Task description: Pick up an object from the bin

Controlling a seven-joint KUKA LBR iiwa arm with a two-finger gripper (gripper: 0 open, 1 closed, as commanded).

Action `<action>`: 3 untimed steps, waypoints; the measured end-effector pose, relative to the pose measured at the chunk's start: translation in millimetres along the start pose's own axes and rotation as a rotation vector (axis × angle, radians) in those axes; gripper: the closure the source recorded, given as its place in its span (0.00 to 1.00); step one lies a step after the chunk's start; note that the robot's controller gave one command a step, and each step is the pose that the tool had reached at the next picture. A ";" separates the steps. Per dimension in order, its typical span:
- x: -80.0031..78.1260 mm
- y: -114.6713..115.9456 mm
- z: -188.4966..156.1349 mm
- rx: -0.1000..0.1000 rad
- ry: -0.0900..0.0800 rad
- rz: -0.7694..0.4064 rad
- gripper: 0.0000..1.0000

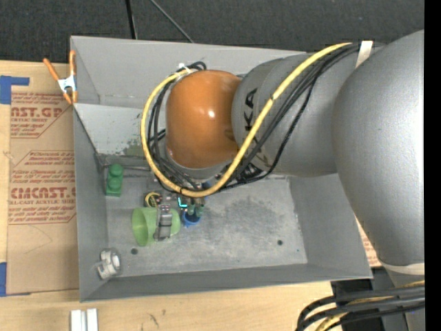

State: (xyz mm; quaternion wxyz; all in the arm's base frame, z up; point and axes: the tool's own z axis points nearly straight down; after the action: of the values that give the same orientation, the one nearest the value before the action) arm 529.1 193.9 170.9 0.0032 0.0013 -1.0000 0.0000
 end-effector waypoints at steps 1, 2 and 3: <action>30.3 2.9 106.3 0.001 0.002 -0.051 0.00; 4.3 -16.7 70.5 -0.002 -0.009 0.299 0.00; 22.4 -26.2 71.9 -0.001 -0.004 0.438 0.00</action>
Offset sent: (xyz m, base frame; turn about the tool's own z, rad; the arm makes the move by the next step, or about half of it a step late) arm -0.0277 0.0024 -0.1009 -0.0494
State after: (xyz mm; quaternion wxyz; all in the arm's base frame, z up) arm 506.3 167.6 99.1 0.0010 -0.2160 -0.9764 0.0001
